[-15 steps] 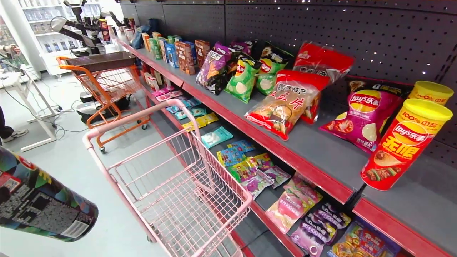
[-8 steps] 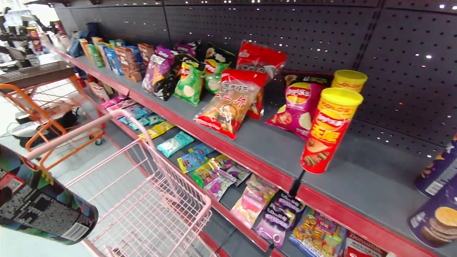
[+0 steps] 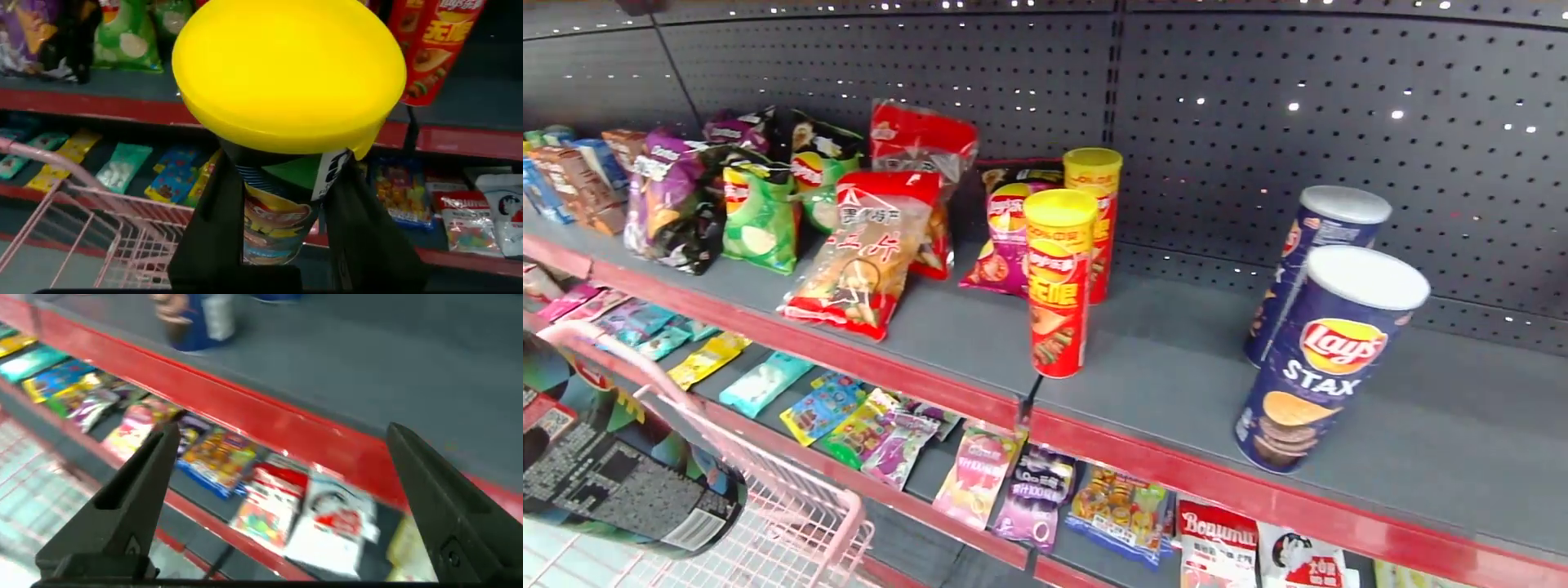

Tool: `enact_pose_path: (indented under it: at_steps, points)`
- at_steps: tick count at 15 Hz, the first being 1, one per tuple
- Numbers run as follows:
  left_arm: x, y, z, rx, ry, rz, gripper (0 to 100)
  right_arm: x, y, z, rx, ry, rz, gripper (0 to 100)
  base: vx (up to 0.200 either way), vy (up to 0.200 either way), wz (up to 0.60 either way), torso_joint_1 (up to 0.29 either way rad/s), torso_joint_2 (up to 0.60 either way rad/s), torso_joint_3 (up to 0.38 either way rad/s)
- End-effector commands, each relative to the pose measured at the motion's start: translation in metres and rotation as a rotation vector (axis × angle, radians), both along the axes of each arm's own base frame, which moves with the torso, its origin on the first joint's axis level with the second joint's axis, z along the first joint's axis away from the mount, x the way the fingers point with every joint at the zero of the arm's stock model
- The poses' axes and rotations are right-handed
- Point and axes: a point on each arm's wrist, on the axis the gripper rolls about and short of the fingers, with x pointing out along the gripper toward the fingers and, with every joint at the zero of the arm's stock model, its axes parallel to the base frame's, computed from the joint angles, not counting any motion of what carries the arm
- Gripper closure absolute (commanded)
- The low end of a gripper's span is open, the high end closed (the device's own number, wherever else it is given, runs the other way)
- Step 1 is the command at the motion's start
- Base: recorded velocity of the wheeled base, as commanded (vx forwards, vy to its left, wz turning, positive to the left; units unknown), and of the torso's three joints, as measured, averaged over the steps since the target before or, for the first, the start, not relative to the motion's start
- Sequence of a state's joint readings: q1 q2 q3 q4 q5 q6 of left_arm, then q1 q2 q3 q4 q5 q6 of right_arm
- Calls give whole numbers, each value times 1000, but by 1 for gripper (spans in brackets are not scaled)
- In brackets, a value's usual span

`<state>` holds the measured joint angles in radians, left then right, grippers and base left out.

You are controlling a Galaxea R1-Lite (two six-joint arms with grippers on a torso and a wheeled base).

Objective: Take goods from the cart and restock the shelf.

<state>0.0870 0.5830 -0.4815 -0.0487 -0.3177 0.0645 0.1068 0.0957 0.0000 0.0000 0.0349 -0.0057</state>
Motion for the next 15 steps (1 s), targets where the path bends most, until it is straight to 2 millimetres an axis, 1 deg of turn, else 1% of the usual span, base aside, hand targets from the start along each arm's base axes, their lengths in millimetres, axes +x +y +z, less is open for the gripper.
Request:
enact_pose_path:
  at_steps: [1,5,9,15]
  points:
    - [1,0,0,0,2,1,100,0,0,0,0,1,1,0,0,0,-600,7,2,2]
    - [-2,0,2,2,-13,-3,100,0,0,0,0,1,-1,0,0,0,0,20,-42,-29]
    - [-5,-1,5,3,-27,-15,100,0,0,0,0,1,-1,0,0,0,0,145,-347,-196]
    - [-5,-1,3,2,-16,-29,100,0,0,0,0,1,-1,0,0,0,0,159,-355,-201]
